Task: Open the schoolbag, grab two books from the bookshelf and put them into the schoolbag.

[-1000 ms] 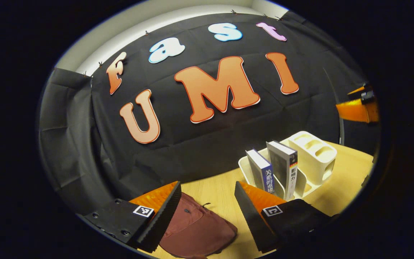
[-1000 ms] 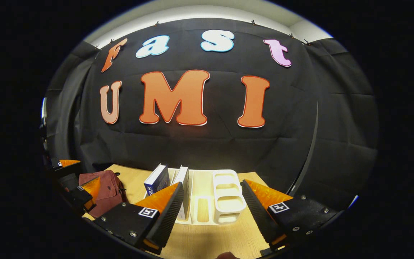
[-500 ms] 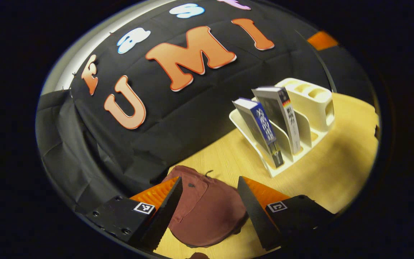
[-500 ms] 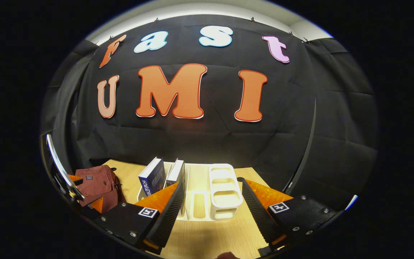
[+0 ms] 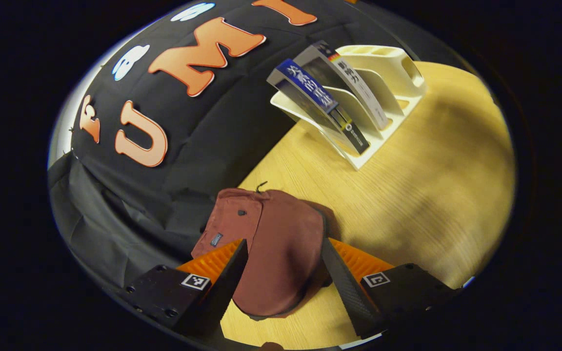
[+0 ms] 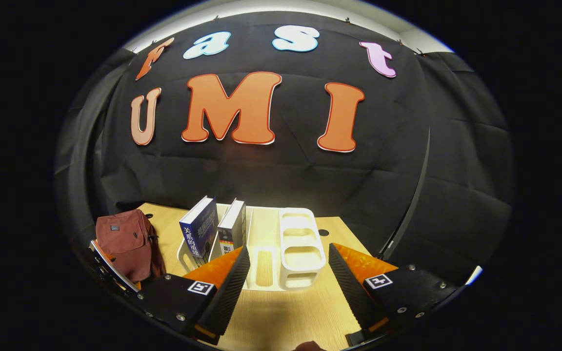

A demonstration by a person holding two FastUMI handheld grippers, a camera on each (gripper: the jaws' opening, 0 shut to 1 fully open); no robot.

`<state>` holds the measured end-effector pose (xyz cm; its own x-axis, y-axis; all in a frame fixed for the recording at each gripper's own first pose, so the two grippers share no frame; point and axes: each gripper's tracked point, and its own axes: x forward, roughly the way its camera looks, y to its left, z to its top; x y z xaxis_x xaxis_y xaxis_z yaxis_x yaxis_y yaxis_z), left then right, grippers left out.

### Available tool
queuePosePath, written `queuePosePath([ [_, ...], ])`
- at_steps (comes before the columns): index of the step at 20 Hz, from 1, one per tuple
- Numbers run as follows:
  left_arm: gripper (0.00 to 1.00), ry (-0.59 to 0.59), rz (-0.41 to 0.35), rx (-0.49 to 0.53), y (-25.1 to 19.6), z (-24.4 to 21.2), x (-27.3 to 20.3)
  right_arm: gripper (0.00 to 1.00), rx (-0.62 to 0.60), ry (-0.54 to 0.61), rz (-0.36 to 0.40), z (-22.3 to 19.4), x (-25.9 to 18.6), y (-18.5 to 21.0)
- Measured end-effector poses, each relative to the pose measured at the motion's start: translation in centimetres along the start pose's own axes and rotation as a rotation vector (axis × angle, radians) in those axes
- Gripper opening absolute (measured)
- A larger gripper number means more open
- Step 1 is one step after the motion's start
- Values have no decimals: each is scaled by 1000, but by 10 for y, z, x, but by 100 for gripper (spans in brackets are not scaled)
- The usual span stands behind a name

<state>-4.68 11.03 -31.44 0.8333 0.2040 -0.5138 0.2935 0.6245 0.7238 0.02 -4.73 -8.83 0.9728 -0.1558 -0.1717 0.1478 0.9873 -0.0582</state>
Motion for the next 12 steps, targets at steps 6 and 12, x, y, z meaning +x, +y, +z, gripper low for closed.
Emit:
queuePosePath([
  [6,97,58,70,73,-1,-39,13,96,-2,8,2,-4,5,-2],
  [12,96,41,134,70,5,-45,19,96,3,7,15,-4,6,2],
])
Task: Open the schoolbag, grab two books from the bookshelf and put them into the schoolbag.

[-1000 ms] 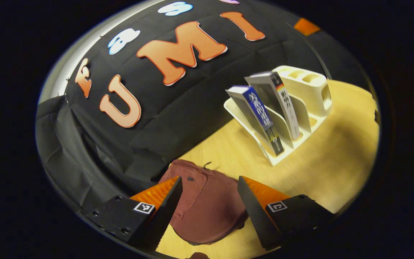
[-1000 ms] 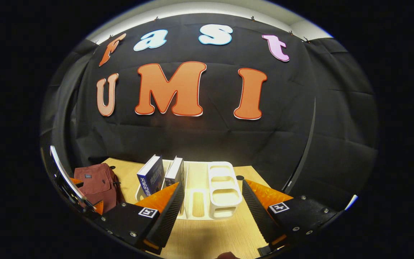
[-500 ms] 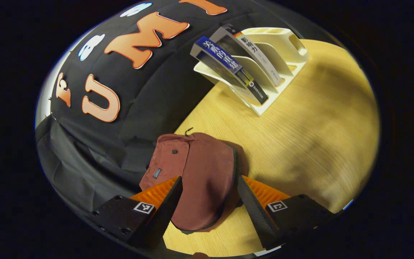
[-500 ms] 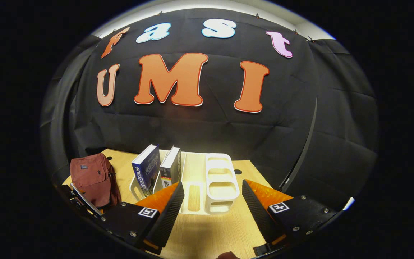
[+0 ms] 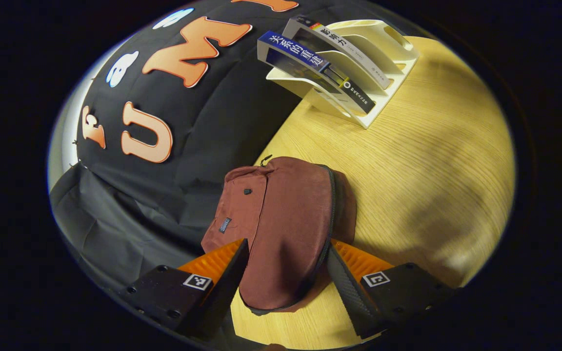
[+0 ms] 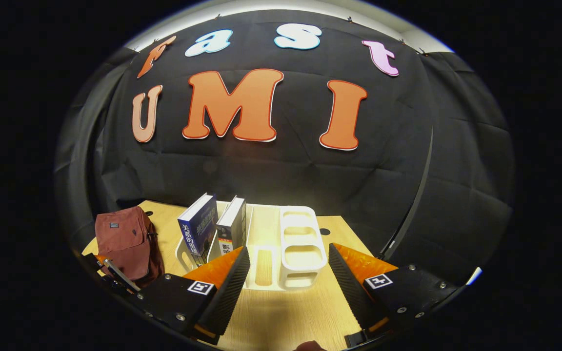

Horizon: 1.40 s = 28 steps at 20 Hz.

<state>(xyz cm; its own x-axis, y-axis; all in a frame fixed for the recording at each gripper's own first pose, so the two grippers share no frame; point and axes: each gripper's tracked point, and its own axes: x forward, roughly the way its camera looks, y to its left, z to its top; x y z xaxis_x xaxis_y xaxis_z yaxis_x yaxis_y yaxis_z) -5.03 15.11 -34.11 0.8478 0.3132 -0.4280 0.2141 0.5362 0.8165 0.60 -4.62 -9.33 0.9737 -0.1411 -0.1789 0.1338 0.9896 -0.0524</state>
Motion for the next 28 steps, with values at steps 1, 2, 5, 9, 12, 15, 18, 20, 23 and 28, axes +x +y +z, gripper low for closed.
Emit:
queuePosePath([
  [1,96,-10,10,5,1,3,-1,96,-2,-1,3,1,0,1],
  [2,96,-21,26,10,3,5,-4,96,-7,-3,4,1,0,1],
  [5,95,-50,76,16,18,17,-8,96,-17,-8,3,4,0,-1],
  [9,95,-32,80,19,24,19,11,96,-25,-16,4,7,0,-2],
  [12,95,-46,79,56,26,25,30,96,-28,-19,3,9,0,-1],
  [15,95,-36,71,70,30,24,50,96,-34,-22,-3,10,-2,-2],
  [18,90,-38,47,30,43,29,52,96,-41,-20,-14,9,-1,-3],
  [20,63,-29,-10,-14,47,31,49,96,-41,-13,-16,9,0,-2],
  [23,40,8,-175,-88,43,33,47,96,-55,-6,-14,11,5,1],
  [28,13,27,-328,-153,63,44,42,96,-88,0,16,30,17,13],
])
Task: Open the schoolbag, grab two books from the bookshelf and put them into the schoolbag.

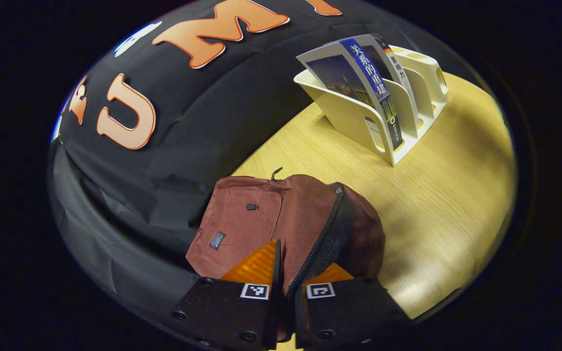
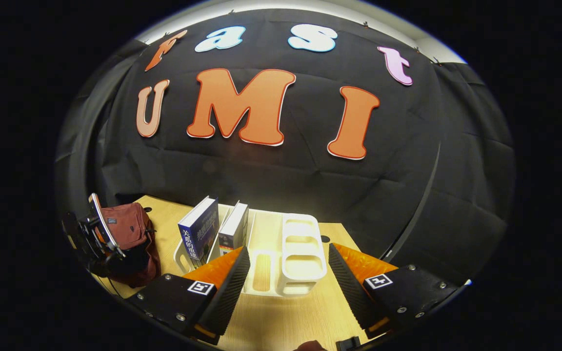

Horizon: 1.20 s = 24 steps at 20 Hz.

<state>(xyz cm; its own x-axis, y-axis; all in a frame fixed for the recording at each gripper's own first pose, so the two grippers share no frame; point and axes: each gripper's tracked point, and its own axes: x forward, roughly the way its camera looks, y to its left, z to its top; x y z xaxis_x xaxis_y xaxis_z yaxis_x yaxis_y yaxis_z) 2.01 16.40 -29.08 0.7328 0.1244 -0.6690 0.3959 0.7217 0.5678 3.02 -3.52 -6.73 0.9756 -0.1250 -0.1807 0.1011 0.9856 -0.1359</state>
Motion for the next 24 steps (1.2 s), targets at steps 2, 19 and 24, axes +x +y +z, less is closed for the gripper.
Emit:
queuePosePath([
  [2,10,39,-58,-14,8,0,-2,96,-19,-3,11,12,7,5],
  [19,8,95,-341,19,110,29,-6,96,-15,199,368,88,55,138],
  [24,8,96,-421,62,127,37,-2,97,28,385,438,76,71,171],
])
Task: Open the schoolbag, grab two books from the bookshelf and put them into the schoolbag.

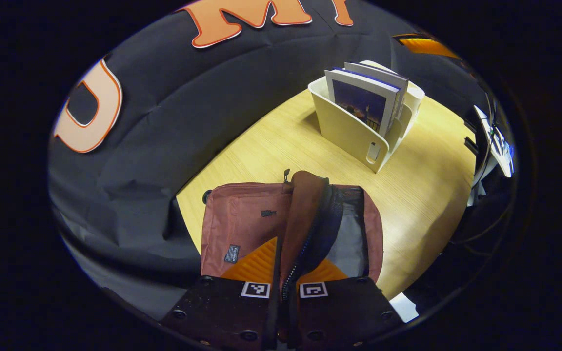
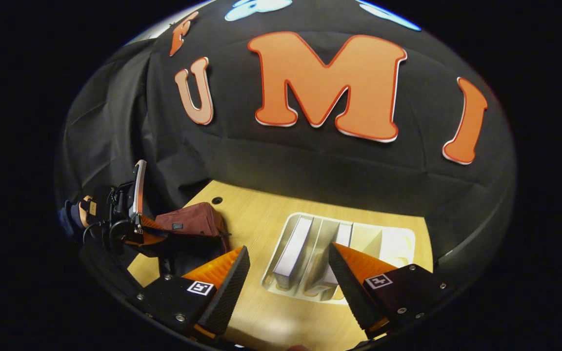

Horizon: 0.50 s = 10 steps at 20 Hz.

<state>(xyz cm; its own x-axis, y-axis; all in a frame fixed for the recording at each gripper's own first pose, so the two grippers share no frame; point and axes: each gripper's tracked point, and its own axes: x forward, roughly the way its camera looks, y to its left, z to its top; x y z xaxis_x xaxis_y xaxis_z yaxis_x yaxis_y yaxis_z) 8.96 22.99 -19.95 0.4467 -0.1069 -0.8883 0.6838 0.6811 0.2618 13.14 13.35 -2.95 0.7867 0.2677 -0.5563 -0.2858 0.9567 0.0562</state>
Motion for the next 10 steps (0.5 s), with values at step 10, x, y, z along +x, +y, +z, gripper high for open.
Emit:
queuePosePath([
  [10,6,11,-27,69,39,14,-6,97,129,361,-10,-10,79,0],
])
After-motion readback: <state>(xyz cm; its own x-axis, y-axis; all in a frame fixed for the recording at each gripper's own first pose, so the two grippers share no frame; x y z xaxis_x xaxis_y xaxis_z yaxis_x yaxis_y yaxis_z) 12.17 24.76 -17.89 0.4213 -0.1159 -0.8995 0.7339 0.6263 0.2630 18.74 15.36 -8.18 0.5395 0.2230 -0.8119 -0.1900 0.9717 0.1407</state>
